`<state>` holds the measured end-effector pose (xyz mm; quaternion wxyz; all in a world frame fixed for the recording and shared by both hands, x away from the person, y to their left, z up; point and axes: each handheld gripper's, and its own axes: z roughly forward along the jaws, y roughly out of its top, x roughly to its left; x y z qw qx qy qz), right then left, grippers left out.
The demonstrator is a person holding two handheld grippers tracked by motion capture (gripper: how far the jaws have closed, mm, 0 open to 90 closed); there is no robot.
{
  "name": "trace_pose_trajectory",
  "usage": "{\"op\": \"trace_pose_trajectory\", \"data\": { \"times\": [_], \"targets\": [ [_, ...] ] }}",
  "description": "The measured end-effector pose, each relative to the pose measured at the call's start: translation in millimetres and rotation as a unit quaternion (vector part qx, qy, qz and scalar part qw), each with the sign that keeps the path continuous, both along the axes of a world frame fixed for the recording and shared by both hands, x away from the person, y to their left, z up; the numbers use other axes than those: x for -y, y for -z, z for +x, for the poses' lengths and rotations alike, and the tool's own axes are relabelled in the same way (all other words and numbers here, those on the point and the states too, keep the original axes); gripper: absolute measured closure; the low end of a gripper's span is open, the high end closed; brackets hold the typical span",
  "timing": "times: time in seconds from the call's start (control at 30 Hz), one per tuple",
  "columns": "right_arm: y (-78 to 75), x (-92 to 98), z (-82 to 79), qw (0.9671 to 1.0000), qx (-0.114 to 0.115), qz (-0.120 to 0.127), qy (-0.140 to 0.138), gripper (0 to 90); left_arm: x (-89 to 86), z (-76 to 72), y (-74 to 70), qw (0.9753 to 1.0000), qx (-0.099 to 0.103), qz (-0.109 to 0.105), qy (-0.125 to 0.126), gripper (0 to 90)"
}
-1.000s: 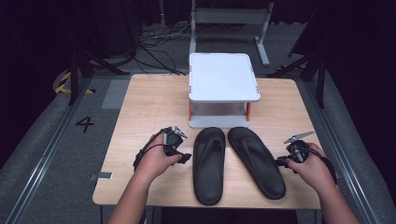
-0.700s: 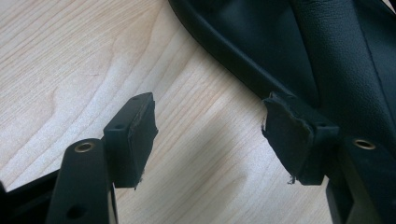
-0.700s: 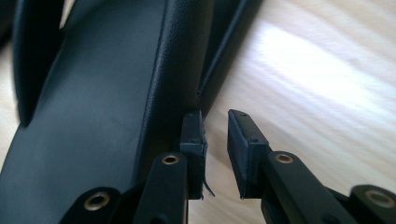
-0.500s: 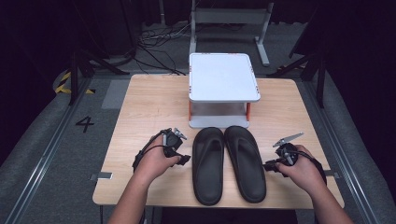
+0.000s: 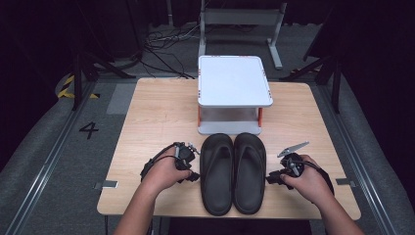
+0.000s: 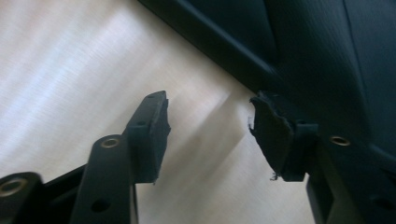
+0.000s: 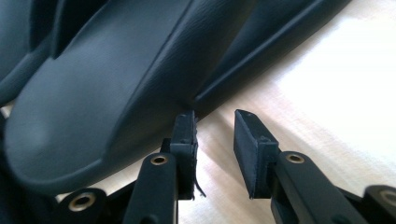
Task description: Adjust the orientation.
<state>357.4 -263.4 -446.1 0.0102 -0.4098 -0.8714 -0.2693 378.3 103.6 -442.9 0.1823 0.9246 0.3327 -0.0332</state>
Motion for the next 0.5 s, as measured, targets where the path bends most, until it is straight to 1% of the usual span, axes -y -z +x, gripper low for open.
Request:
{"op": "trace_pose_trajectory", "data": {
  "times": [0.07, 0.1, 0.13, 0.17, 0.2, 0.23, 0.3, 0.33, 0.37, 0.4, 0.43, 0.47, 0.5],
  "targets": [
    [-0.8, 0.1, 0.7, 0.9998, 0.015, -0.008, 0.006, 69.3, 1.4, -2.6, 0.6, 0.9997, -0.018, 0.000, 0.013, 50.6],
    [-1.0, -0.2, 0.7, 0.9998, 0.016, -0.008, 0.007, 69.3, 2.3, -4.0, 0.7, 0.9995, -0.027, 0.003, 0.017, 52.6],
    [-0.9, -0.2, 0.9, 0.9998, 0.017, -0.007, 0.007, 69.3, 3.4, -5.2, 0.6, 0.9994, -0.029, 0.004, 0.018, 53.6],
    [-0.8, -0.2, 1.1, 0.9998, 0.018, -0.008, 0.008, 69.3, 4.3, -5.8, 0.3, 0.9993, -0.032, 0.006, 0.015, 54.7],
    [-0.5, 0.0, 1.5, 0.9997, 0.019, -0.010, 0.010, 69.3, 5.3, -6.6, -0.4, 0.9992, -0.039, 0.011, 0.006, 56.2],
    [-0.2, 0.4, 2.0, 0.9997, 0.019, -0.013, 0.011, 69.6, 6.8, -7.5, -0.5, 0.9991, -0.040, 0.012, 0.000, 56.9],
    [1.0, 1.5, 3.0, 0.9996, 0.017, -0.017, 0.016, 70.3, 9.1, -9.1, -1.7, 0.9989, -0.043, 0.015, -0.003, 59.2],
    [2.1, 2.5, 3.9, 0.9994, 0.018, -0.022, 0.018, 70.4, 10.2, -10.2, -2.3, 0.9986, -0.052, 0.011, -0.001, 59.7],
    [2.4, 3.0, 4.2, 0.9994, 0.019, -0.022, 0.019, 70.5, 12.9, -11.9, -1.9, 0.9981, -0.061, 0.002, 0.008, 55.6],
    [2.1, 3.4, 4.4, 0.9993, 0.021, -0.025, 0.020, 71.3, 15.1, -12.7, -1.5, 0.9979, -0.062, 0.002, 0.017, 55.8],
    [1.5, 3.9, 4.5, 0.9990, 0.025, -0.029, 0.024, 71.1, 15.1, -12.7, -1.5, 0.9979, -0.062, 0.002, 0.017, 54.6],
    [1.5, 3.9, 4.5, 0.9990, 0.025, -0.029, 0.024, 71.1, 16.8, -12.9, -1.3, 0.9980, -0.061, 0.006, 0.019, 54.6],
    [0.9, 5.2, 5.0, 0.9990, 0.025, -0.024, 0.027, 70.9, 17.3, -12.4, -0.9, 0.9981, -0.058, 0.008, 0.018, 50.5]
  ]
}}
